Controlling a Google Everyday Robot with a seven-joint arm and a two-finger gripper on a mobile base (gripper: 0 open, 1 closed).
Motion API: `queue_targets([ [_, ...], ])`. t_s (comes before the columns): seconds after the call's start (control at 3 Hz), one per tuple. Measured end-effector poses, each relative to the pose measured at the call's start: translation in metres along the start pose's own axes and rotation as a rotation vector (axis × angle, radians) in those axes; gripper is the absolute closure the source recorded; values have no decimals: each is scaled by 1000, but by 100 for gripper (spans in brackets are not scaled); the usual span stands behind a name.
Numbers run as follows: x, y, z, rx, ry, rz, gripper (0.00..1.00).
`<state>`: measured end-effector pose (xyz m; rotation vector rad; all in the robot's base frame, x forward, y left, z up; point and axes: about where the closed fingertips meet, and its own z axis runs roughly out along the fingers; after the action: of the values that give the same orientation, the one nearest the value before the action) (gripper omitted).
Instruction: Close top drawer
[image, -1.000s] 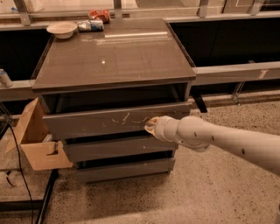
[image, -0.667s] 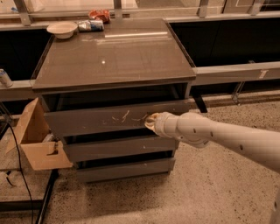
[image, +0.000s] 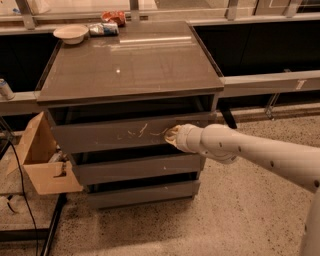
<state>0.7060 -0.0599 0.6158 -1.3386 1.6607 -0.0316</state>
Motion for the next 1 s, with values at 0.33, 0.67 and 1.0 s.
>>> queue_targets([
  [0.33, 0, 1, -1, 0, 0, 0, 100],
  [0.67, 2, 6, -6, -50, 2, 27, 100],
  [1.0, 2, 15, -20, -132, 6, 66, 100],
])
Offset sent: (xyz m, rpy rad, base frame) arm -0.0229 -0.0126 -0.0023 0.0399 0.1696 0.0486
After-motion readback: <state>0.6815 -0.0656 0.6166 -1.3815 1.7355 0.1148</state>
